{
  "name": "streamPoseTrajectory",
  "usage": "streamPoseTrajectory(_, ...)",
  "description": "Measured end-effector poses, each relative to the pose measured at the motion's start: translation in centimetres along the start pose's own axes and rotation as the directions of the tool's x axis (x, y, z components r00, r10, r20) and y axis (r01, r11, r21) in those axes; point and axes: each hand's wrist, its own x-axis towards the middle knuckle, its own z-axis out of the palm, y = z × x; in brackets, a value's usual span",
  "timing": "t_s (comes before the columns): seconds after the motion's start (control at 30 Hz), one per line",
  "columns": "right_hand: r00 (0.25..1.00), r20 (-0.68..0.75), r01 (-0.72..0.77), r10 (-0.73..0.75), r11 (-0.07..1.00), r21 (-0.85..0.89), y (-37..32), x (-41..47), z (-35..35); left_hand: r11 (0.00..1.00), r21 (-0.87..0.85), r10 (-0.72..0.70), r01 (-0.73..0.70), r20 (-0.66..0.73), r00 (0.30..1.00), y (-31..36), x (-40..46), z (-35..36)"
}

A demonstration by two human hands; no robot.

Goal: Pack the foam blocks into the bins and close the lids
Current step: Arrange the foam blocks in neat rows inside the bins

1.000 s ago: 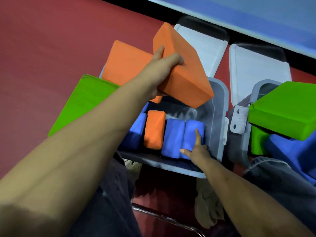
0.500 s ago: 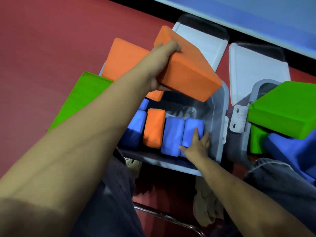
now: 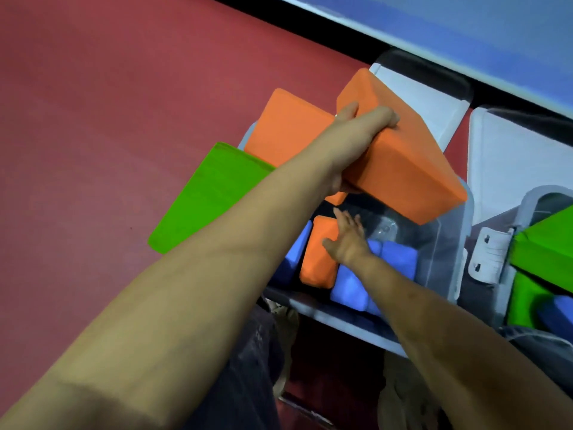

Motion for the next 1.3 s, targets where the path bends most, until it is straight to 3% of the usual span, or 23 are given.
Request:
streamPoseTrajectory(0.17,0.993,0.116,0.016,0.005,0.983,-0.184,0.8,-0.2,-0.1,1.000,0.004,0.008,-0.008,0.010,1.000,-0.1,0.7,-0.5)
streamPoseTrajectory(0.37,0.979,0.183,0.139,-0.092,0.955,-0.260,3.0,-2.7,0.2,0.998,-0.053,-0.012,0.014,0.033,0.999,0.4,0.5,-0.6)
streamPoseTrajectory(0.57,0.964,0.225,-0.075,0.144,0.955,-0.288,3.3,-2.7,-1.8,0.998,-0.051,-0.022,0.024,0.035,0.999,0.4,0.7,-0.7)
streamPoseTrajectory(0.77,0.990,0.102,-0.062,0.095,0.958,-0.281,3.1,-3.2,-0.3,0.999,-0.028,-0.023,0.023,0.010,1.000,0.4,0.5,0.0)
streamPoseTrajectory(0.9,0.997,-0.070,-0.029,0.016,0.982,-0.184,4.5,-5.8,-0.5,0.999,-0.031,-0.013,0.013,-0.002,1.000,0.3,-0.1,0.9)
streamPoseTrajectory(1.0,0.982,-0.159,-0.064,0.102,0.972,0.227,4.8,-8.5,-2.1,1.000,-0.019,0.019,-0.018,0.011,1.000,0.1,-1.2,2.1)
streamPoseTrajectory(1.07,0.973,-0.037,-0.157,0.227,0.773,0.615,4.0,-10.4,-5.0,0.998,-0.049,0.044,-0.043,0.019,0.999,-0.1,-2.0,2.9)
streamPoseTrajectory(1.13,0.971,0.088,-0.189,0.224,0.487,0.853,3.3,-12.2,-8.1,0.990,-0.118,0.077,-0.075,0.014,0.997,-0.4,-2.8,3.6)
streamPoseTrajectory(1.23,0.981,0.140,-0.151,0.133,0.076,0.986,3.0,-14.3,-11.7,0.957,-0.271,0.103,-0.101,-0.007,0.995,-0.9,-3.8,4.3)
streamPoseTrajectory(1.3,0.992,0.099,-0.090,0.080,-0.104,0.990,2.6,-15.7,-13.5,0.927,-0.353,0.128,-0.125,-0.016,0.992,-1.6,-4.4,4.9)
